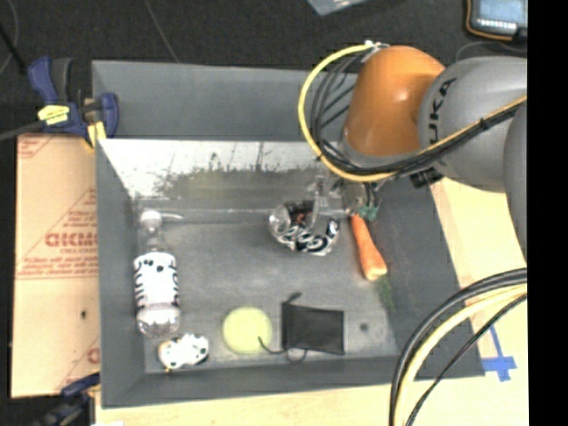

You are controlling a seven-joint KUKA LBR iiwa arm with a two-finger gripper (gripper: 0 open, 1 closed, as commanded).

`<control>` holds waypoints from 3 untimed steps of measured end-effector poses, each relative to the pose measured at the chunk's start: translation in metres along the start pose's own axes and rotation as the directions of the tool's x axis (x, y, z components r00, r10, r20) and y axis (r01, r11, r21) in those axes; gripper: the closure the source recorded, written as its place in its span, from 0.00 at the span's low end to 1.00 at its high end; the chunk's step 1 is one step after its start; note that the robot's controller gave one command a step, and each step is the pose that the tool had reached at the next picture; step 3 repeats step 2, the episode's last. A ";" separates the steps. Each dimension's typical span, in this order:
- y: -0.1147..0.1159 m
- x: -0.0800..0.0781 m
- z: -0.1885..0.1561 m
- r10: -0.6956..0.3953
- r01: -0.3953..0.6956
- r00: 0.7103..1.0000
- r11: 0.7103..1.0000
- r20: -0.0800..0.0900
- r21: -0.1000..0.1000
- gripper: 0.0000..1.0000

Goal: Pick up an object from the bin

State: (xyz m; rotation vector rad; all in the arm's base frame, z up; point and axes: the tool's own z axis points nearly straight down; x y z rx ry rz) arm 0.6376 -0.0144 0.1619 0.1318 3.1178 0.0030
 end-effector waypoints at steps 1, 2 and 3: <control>-0.001 -0.004 -0.025 -0.008 0.008 1.000 1.000 0.004 0.000 1.00; -0.004 0.013 -0.153 0.075 -0.075 0.997 0.997 0.005 -0.001 1.00; -0.004 0.013 -0.153 0.075 -0.075 0.997 0.997 0.005 -0.001 1.00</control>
Offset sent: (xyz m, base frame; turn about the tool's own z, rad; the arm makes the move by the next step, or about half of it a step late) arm -0.0177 -0.0019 0.1512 0.0774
